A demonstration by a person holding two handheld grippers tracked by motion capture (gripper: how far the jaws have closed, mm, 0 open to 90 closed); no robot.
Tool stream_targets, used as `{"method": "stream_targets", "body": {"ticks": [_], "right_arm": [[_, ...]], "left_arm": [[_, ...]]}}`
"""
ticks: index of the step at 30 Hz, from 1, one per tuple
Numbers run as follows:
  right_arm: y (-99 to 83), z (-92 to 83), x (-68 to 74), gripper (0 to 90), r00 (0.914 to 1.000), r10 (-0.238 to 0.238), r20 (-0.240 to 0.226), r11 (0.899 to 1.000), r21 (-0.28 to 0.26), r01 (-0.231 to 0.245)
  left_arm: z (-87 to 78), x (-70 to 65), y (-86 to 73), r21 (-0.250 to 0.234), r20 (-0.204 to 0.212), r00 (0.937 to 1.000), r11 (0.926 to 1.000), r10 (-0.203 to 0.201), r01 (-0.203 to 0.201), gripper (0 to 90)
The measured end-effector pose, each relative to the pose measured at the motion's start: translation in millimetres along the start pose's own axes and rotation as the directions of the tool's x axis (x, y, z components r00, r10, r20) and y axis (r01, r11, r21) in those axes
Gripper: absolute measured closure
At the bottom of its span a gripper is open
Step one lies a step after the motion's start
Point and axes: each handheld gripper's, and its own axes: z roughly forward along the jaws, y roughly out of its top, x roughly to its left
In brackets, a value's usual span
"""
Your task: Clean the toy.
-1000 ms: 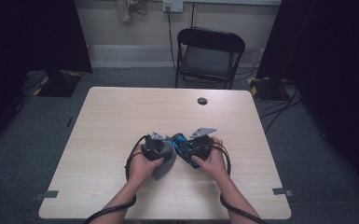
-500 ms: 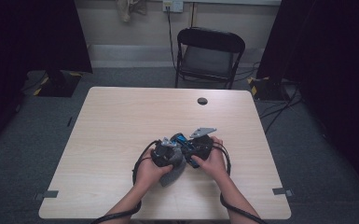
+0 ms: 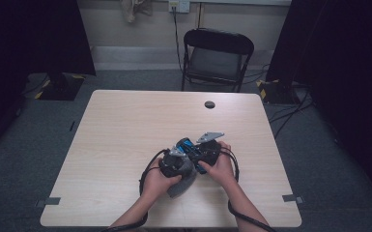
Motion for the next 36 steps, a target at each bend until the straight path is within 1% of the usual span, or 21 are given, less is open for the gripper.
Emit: {"method": "stream_targets", "body": {"ticks": [10,12,17,22,24,25,28,30,33,34,36], "right_arm": [[0.1,0.0,0.0,43.8,1.0000,-0.002,0.001,1.000,0.001,0.002],[-0.2,0.0,0.0,43.8,1.0000,0.000,0.001,1.000,-0.001,0.000],[-0.3,-0.1,0.0,43.8,1.0000,0.001,0.001,1.000,-0.001,-0.001],[-0.2,-0.1,-0.2,43.8,1.0000,0.000,0.000,1.000,-0.001,0.000],[-0.5,-0.2,-0.1,43.8,1.0000,0.001,0.000,1.000,-0.002,-0.001],[-0.5,-0.2,-0.2,43.8,1.0000,0.002,0.000,1.000,-0.003,-0.002],[-0.8,-0.2,-0.5,43.9,1.0000,0.000,0.000,1.000,-0.005,0.000],[-0.6,-0.2,-0.2,43.8,1.0000,0.000,0.001,1.000,-0.004,0.000],[-1.0,-0.2,0.1,43.8,1.0000,-0.001,0.003,1.000,-0.007,0.001],[-1.3,-0.3,-0.1,43.8,1.0000,-0.003,0.003,1.000,-0.009,0.003],[-1.6,-0.9,0.0,43.8,1.0000,-0.001,0.002,1.000,-0.007,0.001]], "left_arm": [[1.2,-5.2,-1.2,-0.001,0.014,0.9999,1.0000,0.001,-0.001,71.3],[2.2,-7.0,-1.5,-0.005,0.023,0.9997,1.0000,-0.003,0.003,71.3],[3.1,-11.3,-1.6,-0.002,0.019,0.9997,0.9999,0.013,-0.013,71.3],[3.5,-14.0,-2.1,-0.003,0.020,0.9997,0.9999,0.016,-0.016,71.3],[4.0,-15.3,-2.7,-0.011,0.021,0.9997,0.9999,0.013,-0.013,71.3],[3.5,-15.4,-2.8,-0.003,0.028,0.9994,0.9998,0.020,-0.020,71.3],[5.0,-20.3,-3.8,-0.010,0.041,0.9990,0.9998,0.020,-0.020,71.3],[5.5,-23.6,-3.8,-0.002,0.047,0.9984,0.9995,0.033,-0.033,71.3],[7.5,-28.8,-3.9,-0.005,0.059,0.9974,0.9991,0.041,-0.041,71.3],[7.2,-29.6,-3.4,0.005,0.066,0.9967,0.9988,0.048,-0.048,71.3],[8.6,-32.4,-3.7,-0.001,0.071,0.9964,0.9989,0.046,-0.046,71.3]]}}
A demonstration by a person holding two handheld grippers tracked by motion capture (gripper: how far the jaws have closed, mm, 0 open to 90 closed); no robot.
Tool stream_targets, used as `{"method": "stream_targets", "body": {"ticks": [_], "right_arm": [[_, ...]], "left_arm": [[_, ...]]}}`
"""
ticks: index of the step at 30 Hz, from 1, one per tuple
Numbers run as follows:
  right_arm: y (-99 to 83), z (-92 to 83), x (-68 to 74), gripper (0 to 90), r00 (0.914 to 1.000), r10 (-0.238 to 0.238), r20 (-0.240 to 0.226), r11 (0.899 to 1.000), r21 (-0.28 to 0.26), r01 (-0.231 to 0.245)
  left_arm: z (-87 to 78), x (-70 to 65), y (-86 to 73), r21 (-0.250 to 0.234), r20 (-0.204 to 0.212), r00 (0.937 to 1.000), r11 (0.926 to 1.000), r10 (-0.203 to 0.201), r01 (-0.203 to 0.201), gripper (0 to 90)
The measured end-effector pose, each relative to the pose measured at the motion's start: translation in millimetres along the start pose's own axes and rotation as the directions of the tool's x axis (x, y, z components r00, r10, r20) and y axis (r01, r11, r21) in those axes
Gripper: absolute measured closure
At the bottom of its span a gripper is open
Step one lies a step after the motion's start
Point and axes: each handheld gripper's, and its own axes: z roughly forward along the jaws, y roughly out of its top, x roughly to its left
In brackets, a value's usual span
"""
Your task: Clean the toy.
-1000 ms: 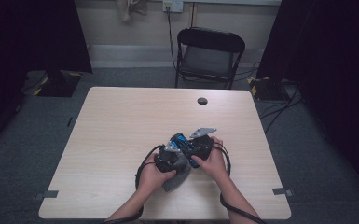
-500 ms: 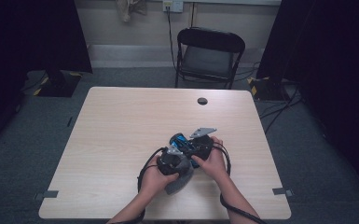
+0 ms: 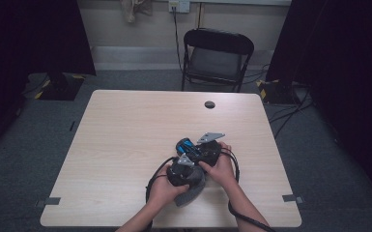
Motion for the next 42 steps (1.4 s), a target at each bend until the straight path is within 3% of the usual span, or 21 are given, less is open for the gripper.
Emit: {"method": "stream_targets", "body": {"ticks": [11,14,22,28,38,42], "right_arm": [[-0.4,-0.5,0.2,43.8,1.0000,0.001,0.001,1.000,0.001,-0.001],[-0.4,-0.6,-0.1,43.8,1.0000,0.001,-0.001,1.000,0.001,-0.001],[-2.7,-1.6,-0.4,43.8,1.0000,0.005,-0.002,1.000,-0.010,-0.005],[-3.3,-2.2,0.0,43.8,1.0000,0.007,0.000,1.000,-0.011,-0.007],[-2.5,-2.4,0.5,43.7,0.9999,0.013,0.002,1.000,-0.004,-0.013],[-3.4,-2.2,0.8,43.5,0.9999,0.016,0.007,1.000,-0.012,-0.016]], "left_arm": [[8.8,-18.0,1.9,0.015,0.058,0.9978,0.9994,0.032,-0.033,71.1],[9.6,-22.6,2.5,0.025,0.075,0.9954,0.9978,0.059,-0.061,71.1],[3.5,-27.8,-0.8,0.049,0.103,0.9907,0.9943,0.089,-0.095,70.9],[-11.4,-14.6,-8.5,0.064,0.084,0.9911,0.9921,0.103,-0.109,70.8],[-37.4,11.8,-22.1,0.052,0.033,0.9974,0.9964,0.064,-0.066,70.0],[-40.3,16.7,-24.5,0.024,0.025,0.9957,0.9957,0.089,-0.090,59.8]]}}
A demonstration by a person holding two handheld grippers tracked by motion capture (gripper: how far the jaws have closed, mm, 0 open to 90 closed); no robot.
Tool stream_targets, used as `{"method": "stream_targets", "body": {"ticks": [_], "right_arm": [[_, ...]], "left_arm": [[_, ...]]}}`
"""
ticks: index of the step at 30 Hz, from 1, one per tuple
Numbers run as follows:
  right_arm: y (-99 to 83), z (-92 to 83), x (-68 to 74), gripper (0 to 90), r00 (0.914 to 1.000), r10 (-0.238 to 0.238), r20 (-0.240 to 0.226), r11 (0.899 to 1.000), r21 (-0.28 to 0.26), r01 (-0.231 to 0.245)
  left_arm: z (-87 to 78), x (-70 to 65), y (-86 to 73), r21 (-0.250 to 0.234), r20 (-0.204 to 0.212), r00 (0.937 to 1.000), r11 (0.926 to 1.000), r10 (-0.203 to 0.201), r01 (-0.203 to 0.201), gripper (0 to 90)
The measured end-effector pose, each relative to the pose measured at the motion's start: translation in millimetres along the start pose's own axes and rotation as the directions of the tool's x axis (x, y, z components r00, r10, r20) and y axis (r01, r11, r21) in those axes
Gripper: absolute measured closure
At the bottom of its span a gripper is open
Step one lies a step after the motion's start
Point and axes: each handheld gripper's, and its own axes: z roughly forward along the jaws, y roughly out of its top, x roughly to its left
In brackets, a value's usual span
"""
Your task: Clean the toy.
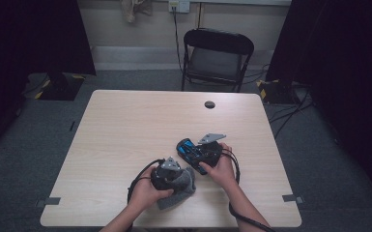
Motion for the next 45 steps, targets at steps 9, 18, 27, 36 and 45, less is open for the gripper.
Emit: {"method": "stream_targets", "body": {"ticks": [9,18,27,36,45], "right_arm": [[-6.2,-0.4,0.1,41.4,0.9997,0.025,0.006,0.999,-0.037,-0.025],[-4.9,0.2,2.2,39.9,0.9997,0.018,0.017,0.999,-0.028,-0.017],[-4.2,1.1,6.5,28.9,0.9999,0.007,0.008,1.000,-0.017,-0.007],[1.8,0.1,10.8,22.6,0.9999,-0.007,-0.013,1.000,-0.005,0.007],[9.0,-14.8,10.8,22.4,0.9951,-0.024,-0.096,0.999,-0.048,0.019]], "left_arm": [[-13.4,9.3,-3.5,-0.067,-0.011,0.9997,0.9976,0.021,-0.021,28.8],[-39.2,5.3,-19.8,-0.042,-0.049,0.9975,0.9977,0.052,-0.054,22.2],[-45.2,2.4,-33.3,-0.030,-0.043,0.9970,0.9973,0.065,-0.066,24.8],[-38.0,3.8,-40.5,0.008,-0.046,0.9922,0.9933,0.116,-0.115,26.2],[-43.0,14.7,-40.8,0.008,-0.010,0.9948,0.9948,0.101,-0.101,60.9]]}}
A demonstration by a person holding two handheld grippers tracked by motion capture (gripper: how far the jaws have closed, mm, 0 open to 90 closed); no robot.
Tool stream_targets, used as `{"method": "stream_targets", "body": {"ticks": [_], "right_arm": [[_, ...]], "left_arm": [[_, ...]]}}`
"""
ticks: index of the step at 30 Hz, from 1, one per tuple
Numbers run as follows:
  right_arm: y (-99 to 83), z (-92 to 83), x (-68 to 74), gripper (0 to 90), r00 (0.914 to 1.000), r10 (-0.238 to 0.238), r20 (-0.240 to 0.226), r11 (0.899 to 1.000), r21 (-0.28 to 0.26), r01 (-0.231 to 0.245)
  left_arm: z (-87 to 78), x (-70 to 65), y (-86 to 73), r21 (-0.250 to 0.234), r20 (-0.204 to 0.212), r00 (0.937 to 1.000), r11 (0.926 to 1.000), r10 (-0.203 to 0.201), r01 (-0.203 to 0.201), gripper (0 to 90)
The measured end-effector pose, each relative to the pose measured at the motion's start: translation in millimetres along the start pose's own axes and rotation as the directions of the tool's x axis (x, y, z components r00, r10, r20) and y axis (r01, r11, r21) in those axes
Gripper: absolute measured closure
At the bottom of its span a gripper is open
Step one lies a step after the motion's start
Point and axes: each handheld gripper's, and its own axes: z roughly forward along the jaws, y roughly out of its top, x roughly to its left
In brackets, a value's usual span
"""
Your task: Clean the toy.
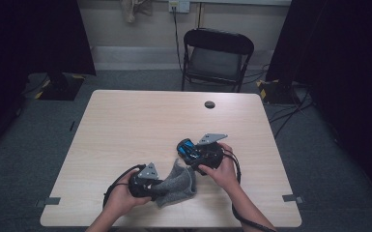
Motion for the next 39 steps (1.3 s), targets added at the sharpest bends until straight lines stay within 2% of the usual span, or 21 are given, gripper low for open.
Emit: {"method": "stream_targets", "body": {"ticks": [2,7,11,13,18,20,22,27,30,32,35,36,37,39], "right_arm": [[1.2,-1.9,1.4,22.6,0.9995,0.011,-0.029,1.000,-0.019,-0.012],[9.2,-3.3,9.7,22.5,0.9970,-0.026,-0.073,0.999,-0.037,0.024],[18.4,-1.3,19.5,23.5,0.9877,-0.065,-0.142,0.997,-0.060,0.057],[21.4,1.4,25.6,23.7,0.9812,-0.098,-0.166,0.994,-0.057,0.090],[18.9,13.3,35.9,25.4,0.9626,-0.135,-0.235,0.991,-0.016,0.135],[15.5,18.7,38.4,26.5,0.9563,-0.138,-0.258,0.990,0.002,0.143],[11.8,23.8,41.2,26.6,0.9524,-0.145,-0.268,0.987,0.022,0.156],[3.4,31.7,42.8,26.4,0.9393,-0.147,-0.310,0.983,0.060,0.173],[-0.6,35.4,46.0,27.5,0.9354,-0.171,-0.310,0.973,0.097,0.210],[-3.0,37.9,47.8,28.8,0.9354,-0.176,-0.307,0.970,0.106,0.217],[-6.8,41.9,47.0,35.4,0.9390,-0.174,-0.296,0.969,0.115,0.216],[-7.7,42.5,47.0,38.1,0.9438,-0.171,-0.283,0.970,0.117,0.211],[-8.7,42.8,46.9,39.7,0.9488,-0.161,-0.272,0.974,0.114,0.198],[-9.4,42.4,46.8,47.0,0.9512,-0.173,-0.255,0.972,0.111,0.207]], "left_arm": [[-1.4,3.1,1.5,0.002,-0.006,0.9999,0.9999,-0.010,0.010,64.9],[-2.6,10.3,4.7,0.004,-0.017,0.9998,1.0000,0.007,-0.007,66.5],[-1.4,14.5,6.5,-0.001,-0.011,0.9999,1.0000,0.008,-0.008,66.7],[-0.6,16.6,6.4,-0.010,-0.005,1.0000,0.9999,-0.003,0.003,66.5],[-0.7,21.4,7.1,-0.026,-0.019,0.9996,0.9995,-0.020,0.019,65.9],[-1.0,22.3,7.4,-0.028,-0.009,0.9998,0.9994,-0.019,0.019,66.0],[-1.6,23.5,7.6,-0.026,-0.015,0.9998,0.9996,-0.013,0.013,65.8],[-6.2,28.8,6.6,-0.036,-0.044,0.9976,0.9980,-0.053,0.051,65.6],[-8.6,31.1,7.3,-0.051,-0.057,0.9969,0.9973,-0.056,0.053,64.9],[-8.8,31.9,7.6,-0.055,-0.055,0.9965,0.9967,-0.063,0.060,64.9],[-8.9,31.3,8.1,-0.056,-0.063,0.9965,0.9972,-0.054,0.051,62.6],[-9.5,30.8,8.7,-0.068,-0.072,0.9959,0.9964,-0.055,0.050,60.6],[-10.5,30.5,9.7,-0.074,-0.079,0.9956,0.9962,-0.051,0.045,55.1],[-13.3,30.0,12.0,-0.098,-0.101,0.9931,0.9940,-0.059,0.050,45.7]]}}
